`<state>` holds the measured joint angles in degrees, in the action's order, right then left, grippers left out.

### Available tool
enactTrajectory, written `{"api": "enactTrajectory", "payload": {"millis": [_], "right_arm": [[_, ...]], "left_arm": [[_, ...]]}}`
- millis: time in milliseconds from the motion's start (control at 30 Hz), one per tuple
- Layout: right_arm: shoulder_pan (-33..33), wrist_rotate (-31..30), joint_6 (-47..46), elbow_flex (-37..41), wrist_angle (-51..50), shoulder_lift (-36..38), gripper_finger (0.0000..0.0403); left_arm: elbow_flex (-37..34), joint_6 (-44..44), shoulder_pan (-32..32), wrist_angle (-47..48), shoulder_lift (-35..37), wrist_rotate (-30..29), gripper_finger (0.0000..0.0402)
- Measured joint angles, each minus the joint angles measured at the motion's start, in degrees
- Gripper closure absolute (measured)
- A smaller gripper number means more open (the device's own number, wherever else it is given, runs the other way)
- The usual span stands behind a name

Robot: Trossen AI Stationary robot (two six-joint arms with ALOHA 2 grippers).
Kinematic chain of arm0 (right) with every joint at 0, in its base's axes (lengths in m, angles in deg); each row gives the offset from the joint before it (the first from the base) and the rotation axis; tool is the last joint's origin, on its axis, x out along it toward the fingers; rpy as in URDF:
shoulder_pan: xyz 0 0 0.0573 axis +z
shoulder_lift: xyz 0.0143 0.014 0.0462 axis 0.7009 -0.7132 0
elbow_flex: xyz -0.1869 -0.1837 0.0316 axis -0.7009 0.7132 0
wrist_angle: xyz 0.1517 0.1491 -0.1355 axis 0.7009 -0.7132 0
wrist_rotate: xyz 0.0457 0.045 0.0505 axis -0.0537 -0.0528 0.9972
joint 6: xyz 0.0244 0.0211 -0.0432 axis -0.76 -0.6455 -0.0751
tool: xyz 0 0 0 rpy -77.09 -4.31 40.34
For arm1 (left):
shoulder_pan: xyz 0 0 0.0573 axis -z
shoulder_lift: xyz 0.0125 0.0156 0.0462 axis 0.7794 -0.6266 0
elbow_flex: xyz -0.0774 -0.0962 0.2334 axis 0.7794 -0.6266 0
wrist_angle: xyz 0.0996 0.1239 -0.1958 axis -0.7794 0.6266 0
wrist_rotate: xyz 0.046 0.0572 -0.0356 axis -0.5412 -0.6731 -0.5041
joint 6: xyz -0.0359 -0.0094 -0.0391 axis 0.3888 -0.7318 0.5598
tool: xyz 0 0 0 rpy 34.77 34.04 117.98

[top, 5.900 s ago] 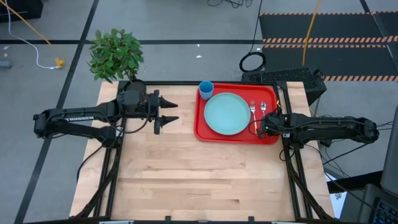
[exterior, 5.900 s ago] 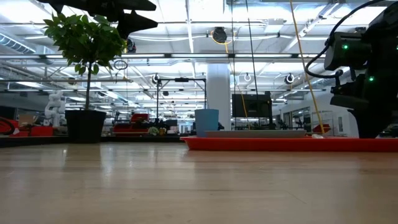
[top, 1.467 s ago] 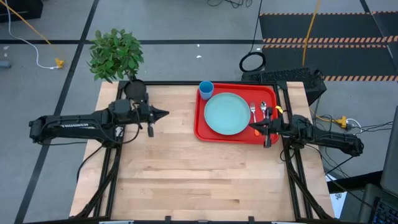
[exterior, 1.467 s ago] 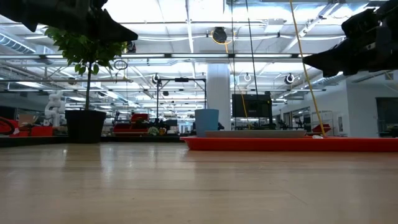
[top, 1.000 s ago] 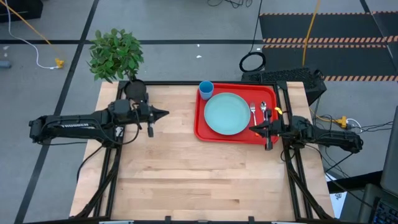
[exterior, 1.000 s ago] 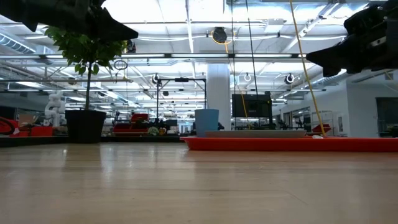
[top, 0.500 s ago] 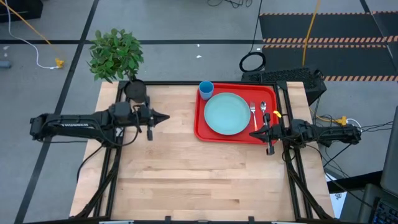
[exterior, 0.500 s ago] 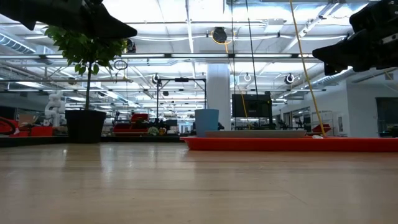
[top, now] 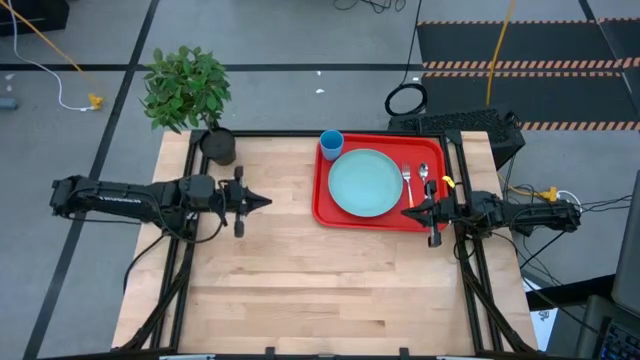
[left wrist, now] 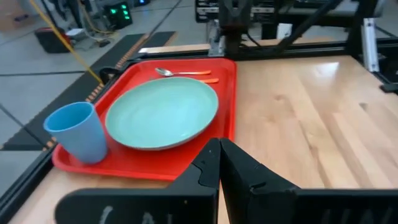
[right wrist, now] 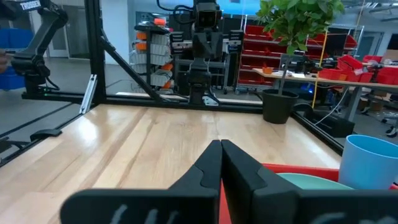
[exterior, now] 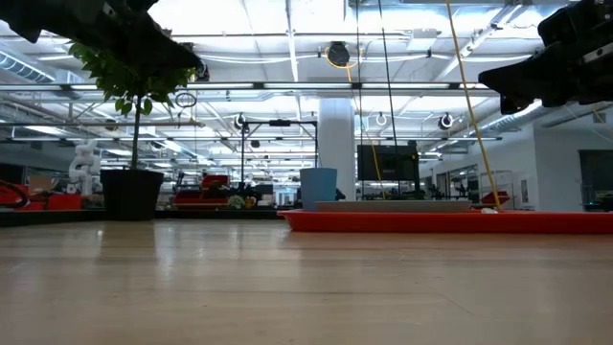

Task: Pick and place plate/cup/fork/spoon on tray
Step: Return to Home Position

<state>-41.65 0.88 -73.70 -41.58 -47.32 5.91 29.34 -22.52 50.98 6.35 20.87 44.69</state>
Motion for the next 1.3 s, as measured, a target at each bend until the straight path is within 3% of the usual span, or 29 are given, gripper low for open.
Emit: {"api": "enactTrajectory", "payload": {"millis": [233, 433, 733, 1067, 1300], "right_arm": [[0.0, 0.1, 0.01, 0.0, 0.41, -0.02, 0.0403], [0.0, 0.28, 0.02, 0.0, 0.66, -0.02, 0.0403], [0.0, 0.33, 0.02, -0.01, 0.78, -0.02, 0.0403], [0.0, 0.35, 0.0, 0.0, 0.8, -0.02, 0.0403], [0.0, 0.35, 0.0, -0.02, 0.8, -0.02, 0.0403]], "left_arm": [[-4.38, 3.88, 1.43, -1.06, 0.12, -9.08, 0.0397], [-10.95, 5.45, 1.67, -9.67, 0.52, -10.08, 0.0396], [-19.05, 0.79, 3.03, -22.15, 0.97, -1.28, 0.0396], [-23.31, -2.87, 1.1, -29.05, 1.55, 3.11, 0.0396], [-24.07, -2.76, -3.34, -23.35, 4.22, 6.21, 0.0396]]}}
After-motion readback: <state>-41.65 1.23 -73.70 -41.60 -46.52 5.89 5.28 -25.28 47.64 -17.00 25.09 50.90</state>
